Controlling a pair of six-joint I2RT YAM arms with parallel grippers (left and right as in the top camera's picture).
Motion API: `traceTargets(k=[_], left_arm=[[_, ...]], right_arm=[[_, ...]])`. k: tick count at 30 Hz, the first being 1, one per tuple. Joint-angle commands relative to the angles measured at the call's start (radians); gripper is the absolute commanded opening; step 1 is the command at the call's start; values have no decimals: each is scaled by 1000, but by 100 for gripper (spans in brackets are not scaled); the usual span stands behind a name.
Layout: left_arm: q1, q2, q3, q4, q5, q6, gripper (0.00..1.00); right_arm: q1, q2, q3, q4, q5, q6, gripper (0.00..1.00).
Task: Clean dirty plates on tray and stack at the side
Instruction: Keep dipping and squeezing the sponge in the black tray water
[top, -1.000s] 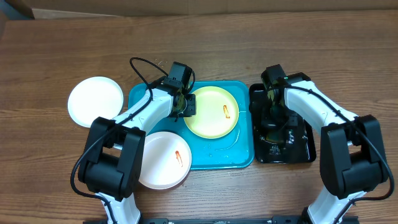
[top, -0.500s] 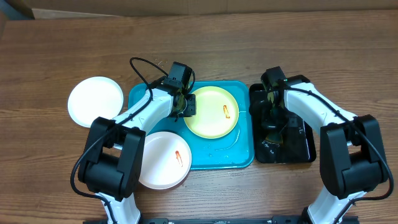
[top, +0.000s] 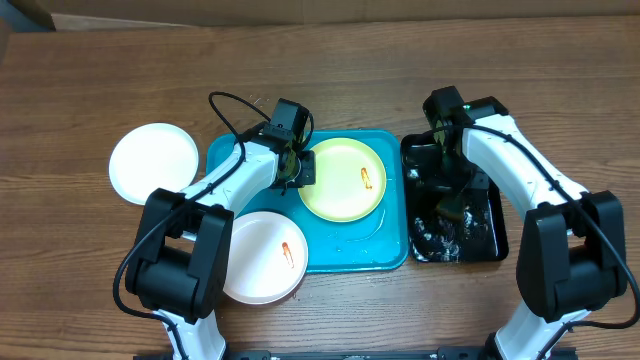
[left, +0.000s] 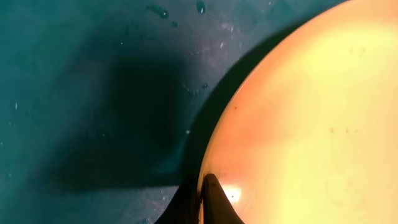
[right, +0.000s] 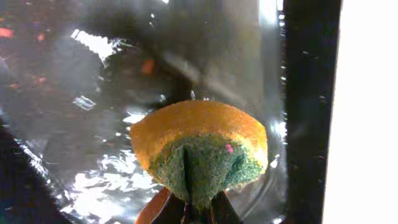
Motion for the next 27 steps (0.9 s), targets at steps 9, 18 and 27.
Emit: traceTargets(k=[9, 18, 27], left_arm=[[-10, 8, 103, -126, -16, 43, 4], [-11, 9, 103, -144, -16, 43, 5], [-14, 9, 102, -147, -16, 43, 5]], right_arm=[[1, -35, 23, 22, -79, -87, 4], [-1, -36, 24, 6, 50, -3, 4], [-1, -36, 29, -3, 38, -105, 4]])
